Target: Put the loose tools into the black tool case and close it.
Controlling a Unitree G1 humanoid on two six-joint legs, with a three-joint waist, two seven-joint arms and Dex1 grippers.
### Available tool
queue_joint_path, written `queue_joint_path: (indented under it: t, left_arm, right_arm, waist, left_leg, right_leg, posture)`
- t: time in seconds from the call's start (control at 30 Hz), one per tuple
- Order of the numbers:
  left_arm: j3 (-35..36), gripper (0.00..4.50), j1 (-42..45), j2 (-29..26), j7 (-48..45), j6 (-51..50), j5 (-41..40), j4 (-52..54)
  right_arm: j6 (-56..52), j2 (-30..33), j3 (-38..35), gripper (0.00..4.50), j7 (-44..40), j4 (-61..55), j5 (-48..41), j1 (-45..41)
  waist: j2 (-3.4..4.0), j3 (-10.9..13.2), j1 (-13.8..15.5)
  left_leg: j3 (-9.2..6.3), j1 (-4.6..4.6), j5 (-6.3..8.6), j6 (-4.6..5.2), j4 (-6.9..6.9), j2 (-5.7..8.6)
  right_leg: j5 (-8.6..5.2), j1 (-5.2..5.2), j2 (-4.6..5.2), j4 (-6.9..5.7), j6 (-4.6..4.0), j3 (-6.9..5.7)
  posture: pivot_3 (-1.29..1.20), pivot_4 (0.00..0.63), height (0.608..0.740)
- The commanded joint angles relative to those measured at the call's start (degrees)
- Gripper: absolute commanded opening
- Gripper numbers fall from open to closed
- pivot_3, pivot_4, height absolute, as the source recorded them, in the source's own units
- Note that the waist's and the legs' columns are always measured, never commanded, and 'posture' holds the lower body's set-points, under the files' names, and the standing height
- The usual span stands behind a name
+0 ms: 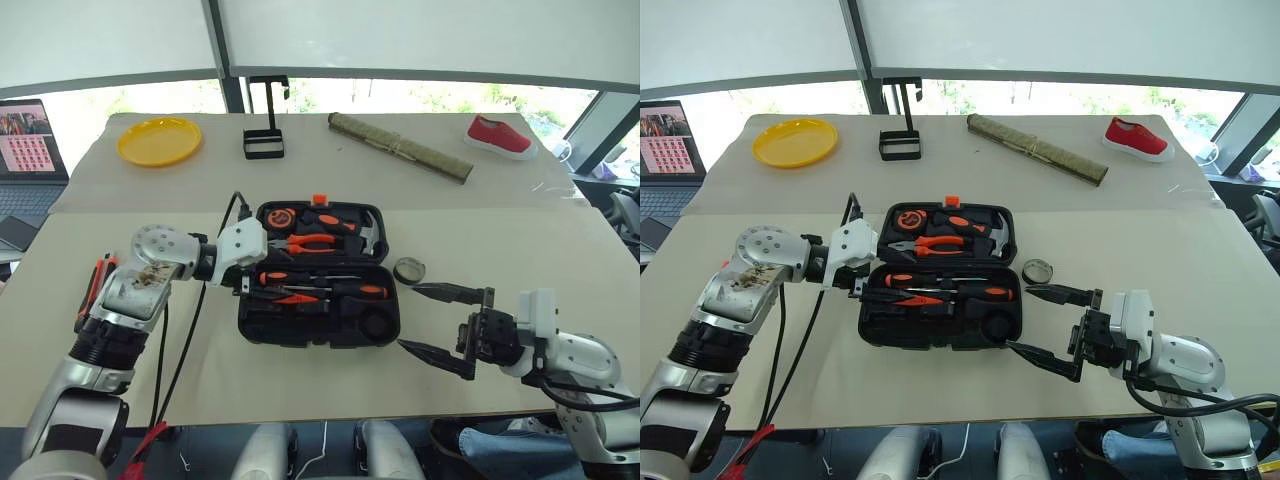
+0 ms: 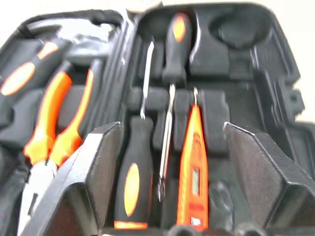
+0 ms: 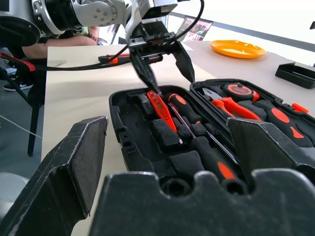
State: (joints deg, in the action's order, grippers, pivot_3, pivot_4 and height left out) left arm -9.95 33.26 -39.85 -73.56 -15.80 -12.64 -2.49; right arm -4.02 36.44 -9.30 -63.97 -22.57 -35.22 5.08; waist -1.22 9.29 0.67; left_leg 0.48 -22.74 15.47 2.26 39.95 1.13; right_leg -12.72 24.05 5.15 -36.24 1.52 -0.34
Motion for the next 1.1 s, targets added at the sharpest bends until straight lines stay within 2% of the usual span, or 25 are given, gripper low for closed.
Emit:
queue_joint_path:
  t: [0.03, 0.1, 0.2, 0.33, 0.5, 0.83, 0.93, 1.1]
  left_arm:
    - [1.7, 1.76, -1.8, 1.6, 0.3, 3.6, -1.8, -1.2]
    - [2.1, 0.97, -2.6, 2.5, 1.0, 4.8, -1.9, -2.8]
    - [0.8, 0.07, -3.8, 1.5, 1.2, 3.3, -0.3, -3.3]
    - [0.7, 0.07, -4.7, 2.3, 4.7, 0.7, 0.5, -3.1]
    - [0.0, 0.07, -8.1, 1.2, 1.8, 0.8, -0.9, -1.1]
    - [-0.7, 0.07, -9.3, 1.2, 5.2, 1.0, 2.2, -3.3]
    - [0.6, 0.07, -8.8, 3.0, 5.8, -0.5, 0.2, -3.3]
    - [1.0, 0.07, -9.2, 2.8, 3.1, 1.8, -1.4, -2.0]
  right_arm:
    - [0.1, -0.7, -0.1, 4.5, 0.2, -0.6, -1.2, -0.4]
    - [0.2, -1.1, 0.2, 4.5, 0.5, -0.5, -1.0, -0.7]
    - [0.3, -1.3, 0.6, 4.5, 0.3, -0.3, -0.7, -0.9]
    - [0.5, -1.4, 0.9, 4.5, 0.3, 0.4, -0.6, -1.6]
    - [0.6, -1.4, 1.3, 4.5, 0.2, 0.9, -0.5, -2.5]
    - [0.7, -1.5, 1.6, 4.5, 0.3, 1.4, -0.3, -3.0]
    - [0.6, -1.5, 1.7, 4.5, 0.3, 1.5, -0.3, -3.2]
    - [0.3, -1.2, 1.7, 4.5, 0.0, 1.6, -0.6, -3.4]
  waist:
    - [0.0, 0.0, 0.0]
    - [0.0, 0.0, 0.0]
    - [0.0, 0.0, 0.0]
    - [0.0, 0.0, 0.0]
    - [0.01, 0.0, 0.0]
    - [0.02, 0.0, 0.0]
    - [0.02, 0.0, 0.1]
    - [0.02, 0.0, 0.1]
  left_leg:
    - [0.0, 0.01, 0.0, 0.0, 0.0, 0.0]
    - [0.0, 0.0, 0.0, 0.0, 0.0, -0.01]
    - [0.0, 0.0, 0.0, 0.0, 0.0, 0.0]
    - [0.0, 0.0, 0.0, 0.0, 0.0, 0.0]
    - [0.0, 0.01, 0.0, 0.0, 0.01, 0.0]
    - [0.0, 0.13, 0.0, -0.01, 0.0, -0.01]
    - [0.01, 0.31, -0.01, -0.01, 0.0, -0.01]
    - [-0.07, 0.74, 0.0, -0.01, -0.01, -0.02]
  right_leg:
    - [0.0, 0.0, 0.01, -0.01, 0.0, 0.0]
    - [0.0, 0.0, 0.0, -0.01, -0.01, 0.0]
    - [0.0, 0.01, 0.0, -0.01, -0.01, 0.0]
    - [0.01, 0.0, 0.0, -0.01, -0.01, 0.0]
    - [0.01, 0.0, 0.01, -0.01, 0.0, 0.0]
    - [0.01, -0.07, 0.0, -0.08, -0.02, 0.03]
    - [0.01, -0.26, 0.01, -0.1, -0.02, 0.04]
    - [0.0, -0.8, 0.01, 0.06, 0.0, -0.04]
  posture:
    - [0.0, 0.15, 0.74]
    - [0.0, 0.15, 0.74]
    - [0.0, 0.15, 0.74]
    - [0.0, 0.15, 0.74]
    - [0.0, 0.15, 0.74]
    - [0.0, 0.15, 0.74]
    - [0.0, 0.15, 0.74]
    - [0.0, 0.15, 0.74]
